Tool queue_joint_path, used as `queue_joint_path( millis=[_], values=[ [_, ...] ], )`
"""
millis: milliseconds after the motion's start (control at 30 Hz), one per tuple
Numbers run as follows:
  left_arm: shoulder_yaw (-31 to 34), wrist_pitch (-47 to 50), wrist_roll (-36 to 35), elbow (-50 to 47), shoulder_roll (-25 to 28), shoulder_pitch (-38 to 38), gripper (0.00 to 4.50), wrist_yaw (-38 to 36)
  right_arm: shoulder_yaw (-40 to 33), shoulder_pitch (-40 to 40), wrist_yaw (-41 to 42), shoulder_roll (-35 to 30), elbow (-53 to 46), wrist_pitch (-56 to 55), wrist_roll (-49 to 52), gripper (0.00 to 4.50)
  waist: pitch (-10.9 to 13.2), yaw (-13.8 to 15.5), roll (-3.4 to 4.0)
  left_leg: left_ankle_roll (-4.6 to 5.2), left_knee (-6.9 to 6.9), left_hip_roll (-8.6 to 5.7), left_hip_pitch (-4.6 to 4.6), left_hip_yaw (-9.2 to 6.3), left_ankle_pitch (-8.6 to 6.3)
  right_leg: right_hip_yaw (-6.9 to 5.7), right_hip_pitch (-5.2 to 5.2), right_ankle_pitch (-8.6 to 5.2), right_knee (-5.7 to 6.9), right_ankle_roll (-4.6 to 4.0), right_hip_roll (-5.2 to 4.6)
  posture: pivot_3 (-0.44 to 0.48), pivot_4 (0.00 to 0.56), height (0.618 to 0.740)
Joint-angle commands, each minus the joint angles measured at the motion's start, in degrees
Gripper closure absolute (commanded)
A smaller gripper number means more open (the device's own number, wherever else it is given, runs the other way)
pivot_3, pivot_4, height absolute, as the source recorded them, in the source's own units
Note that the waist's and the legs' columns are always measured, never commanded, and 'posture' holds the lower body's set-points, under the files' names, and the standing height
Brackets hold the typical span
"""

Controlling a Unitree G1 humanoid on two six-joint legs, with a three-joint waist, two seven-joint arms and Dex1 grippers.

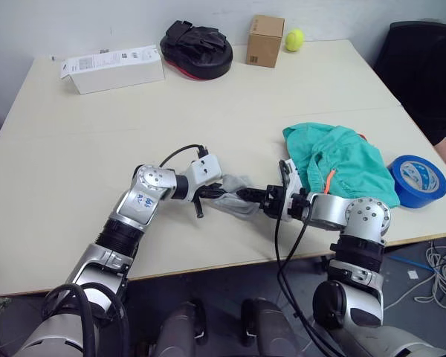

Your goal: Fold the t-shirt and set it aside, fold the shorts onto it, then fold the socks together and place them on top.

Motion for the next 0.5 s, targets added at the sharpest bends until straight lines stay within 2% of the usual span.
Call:
queue_joint_path(
  millis=[33,100,167,333,500],
  values=[
    [-1.0,0.7,0.8,-0.7,0.0,1.0,4.50,-0.2,4.9,2.1,1.0,0.3,3.7,0.4,-3.6,3.42,0.0,0.0,0.00,0.00,-0.02,0.00,0.01,0.02,0.00,0.01,0.00,0.00,-0.01,0.00,0.01,0.000,0.150,0.740],
    [-0.6,1.1,0.4,-1.1,0.0,1.2,4.50,-0.3,4.5,2.0,1.7,0.3,4.1,-0.3,-4.2,4.09,-0.1,-0.1,-0.13,0.01,-0.03,0.01,0.03,0.03,0.00,0.01,0.01,0.00,-0.01,0.00,0.01,0.000,0.150,0.740],
    [0.3,2.1,-0.9,-1.8,-0.1,1.5,4.50,-0.8,4.0,2.0,2.1,0.2,4.2,-0.6,-4.5,4.40,-0.2,0.0,-0.34,0.03,-0.06,0.02,0.09,0.03,-0.02,0.00,0.04,-0.01,-0.02,-0.02,0.02,0.000,0.150,0.740],
    [4.2,7.8,-6.7,-6.6,0.2,2.8,2.95,-3.0,3.3,1.9,3.1,-0.1,3.7,-0.5,-4.8,4.40,-0.2,0.0,-0.36,0.03,-0.11,0.02,0.09,0.02,-0.03,0.03,0.03,-0.03,-0.06,-0.05,0.01,0.000,0.150,0.740],
    [10.1,15.0,-14.8,-16.1,4.7,5.5,1.40,-7.4,2.6,1.5,4.2,-0.9,2.1,0.2,-4.2,4.40,-0.2,-0.2,-0.35,-0.07,-0.22,0.03,0.08,0.03,0.03,0.03,-0.04,-0.07,-0.07,-0.13,0.02,0.000,0.150,0.740]
  ],
)
